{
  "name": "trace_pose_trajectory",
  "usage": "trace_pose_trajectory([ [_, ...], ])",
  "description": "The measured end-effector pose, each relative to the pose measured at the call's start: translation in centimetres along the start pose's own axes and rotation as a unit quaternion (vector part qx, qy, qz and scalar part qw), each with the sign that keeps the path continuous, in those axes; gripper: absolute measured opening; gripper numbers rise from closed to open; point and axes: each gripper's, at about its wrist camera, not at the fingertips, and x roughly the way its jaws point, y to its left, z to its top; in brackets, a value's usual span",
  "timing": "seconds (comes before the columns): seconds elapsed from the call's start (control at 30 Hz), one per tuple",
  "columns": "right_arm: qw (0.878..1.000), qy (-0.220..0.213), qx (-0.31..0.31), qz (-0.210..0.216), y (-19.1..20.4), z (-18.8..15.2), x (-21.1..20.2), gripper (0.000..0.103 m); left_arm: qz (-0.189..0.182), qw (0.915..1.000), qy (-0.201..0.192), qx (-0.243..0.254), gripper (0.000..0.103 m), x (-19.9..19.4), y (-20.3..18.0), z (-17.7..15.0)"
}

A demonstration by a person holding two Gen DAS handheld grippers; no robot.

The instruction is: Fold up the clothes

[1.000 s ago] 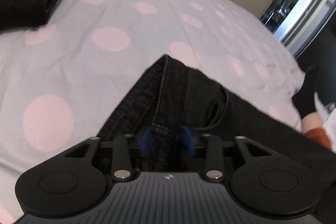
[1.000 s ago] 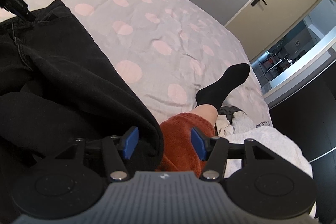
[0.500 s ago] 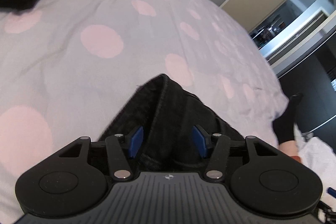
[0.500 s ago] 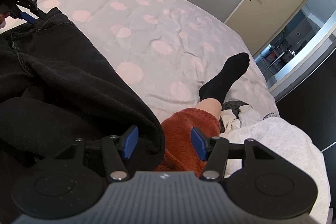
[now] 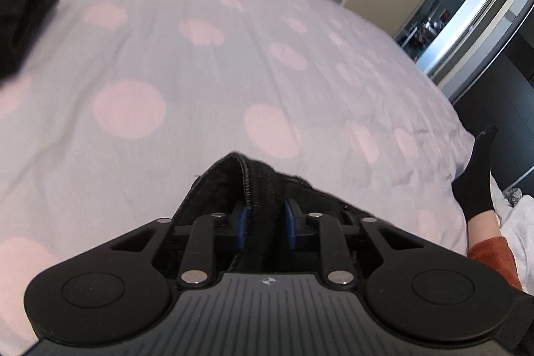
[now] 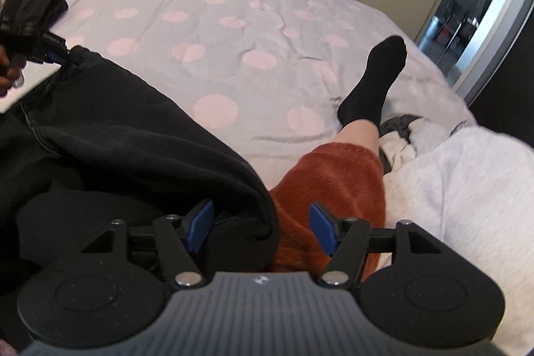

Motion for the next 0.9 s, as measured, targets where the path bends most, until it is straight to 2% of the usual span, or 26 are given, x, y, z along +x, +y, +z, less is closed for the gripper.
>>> trace_pose_trajectory([
  [0.1,0.999,0.007,0.027,0.018,-0.4,-0.4,0.0,0.067,0.014,0.9994,-0.024,0.019,0.019,-1.6,-1.2,0.1],
  [0.23,0.997,0.033,0.067,0.032,-1.1,-0.8,0.8,0.062,0.035,0.9957,-0.085,0.014,0.017,-8.3,-1.1,1.6],
  [0.3,0.991,0.056,0.106,0.056,-1.8,-0.8,2.0,0.06,0.045,0.9921,-0.117,0.01,0.016,-11.9,-1.0,2.3],
  [0.4,0.976,0.084,0.174,0.105,-2.3,-0.4,4.0,0.06,0.087,0.9855,-0.145,0.017,0.015,-17.0,-0.1,3.1],
  [0.5,0.968,0.087,0.188,0.142,-0.8,0.5,5.6,0.061,0.137,0.9802,-0.143,0.008,0.013,-20.5,1.8,3.1],
  [0.53,0.967,0.087,0.187,0.152,-0.1,0.8,6.1,0.061,0.154,0.9784,-0.137,-0.001,0.006,-21.2,2.6,2.9],
  [0.6,0.967,0.088,0.173,0.166,1.5,1.5,7.3,0.061,0.181,0.975,-0.126,-0.024,0.007,-22.3,4.8,2.1],
  [0.7,0.962,0.083,0.171,0.194,3.3,2.6,9.0,0.061,0.217,0.9683,-0.113,-0.053,0.007,-22.5,7.3,0.9],
  [0.8,0.952,0.077,0.191,0.225,4.4,3.6,10.1,0.061,0.235,0.964,-0.094,-0.08,0.007,-22.1,9.3,-0.3],
  [0.83,0.953,0.077,0.189,0.222,4.8,4.0,10.4,0.061,0.237,0.9636,-0.089,-0.084,0.007,-22.0,9.6,-0.6],
  [0.9,0.963,0.085,0.175,0.189,5.4,4.6,11.1,0.061,0.242,0.9629,-0.081,-0.087,0.007,-21.8,10.1,-1.0],
])
